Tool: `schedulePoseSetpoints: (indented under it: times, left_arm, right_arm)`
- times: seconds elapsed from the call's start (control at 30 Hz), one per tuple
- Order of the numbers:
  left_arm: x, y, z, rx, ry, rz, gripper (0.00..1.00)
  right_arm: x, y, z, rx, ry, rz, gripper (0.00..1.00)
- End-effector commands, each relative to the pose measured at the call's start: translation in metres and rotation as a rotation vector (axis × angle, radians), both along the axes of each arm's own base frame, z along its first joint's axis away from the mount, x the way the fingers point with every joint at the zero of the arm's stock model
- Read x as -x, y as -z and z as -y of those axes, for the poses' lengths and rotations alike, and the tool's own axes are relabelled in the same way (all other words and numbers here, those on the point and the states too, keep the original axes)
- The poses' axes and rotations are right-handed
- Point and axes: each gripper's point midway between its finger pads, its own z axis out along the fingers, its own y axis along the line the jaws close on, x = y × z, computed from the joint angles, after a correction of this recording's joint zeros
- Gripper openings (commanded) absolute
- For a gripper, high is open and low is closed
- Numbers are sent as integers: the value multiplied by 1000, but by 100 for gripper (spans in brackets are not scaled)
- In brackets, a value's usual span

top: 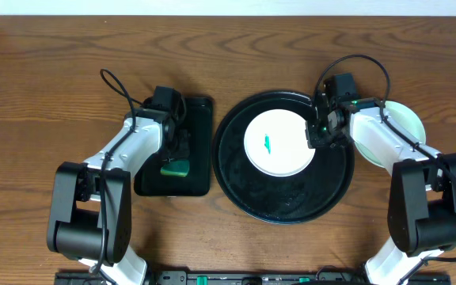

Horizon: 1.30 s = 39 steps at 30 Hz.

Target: Clean dirty plates on tray and stack at the side

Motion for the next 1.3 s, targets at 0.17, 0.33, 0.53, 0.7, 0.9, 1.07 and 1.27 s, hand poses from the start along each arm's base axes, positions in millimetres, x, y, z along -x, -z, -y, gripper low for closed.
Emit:
schedulePoseSetpoints:
  times: [0.17,0.33,0.53,0.7,0.9,1.07,1.27]
  left_arm:
    - [16,15,-4,-20,6,-56,19]
    - [13,11,-4,-18,4,-43,7]
    - [-1,-27,-3,-1,0,78,7]
    - [-12,-81,-11,-25,-14,258,7]
    - [-12,-140,-13,-17,14,442,7]
    - [-7,-160,-14,-6,11,501,7]
    - [-2,-152,-15,-13,13,460,7]
  right_arm:
    - [1,-7,-1,6,-7,19,1]
    - [0,-7,-1,6,-7,20,1]
    - [0,-7,-1,6,-7,20,1]
    - [0,-7,-1,5,-7,21,1]
    - [0,-7,-1,5,-7,21,1]
    - [0,-7,-1,5,-7,21,1]
    - [0,-7,-1,6,-7,20,1]
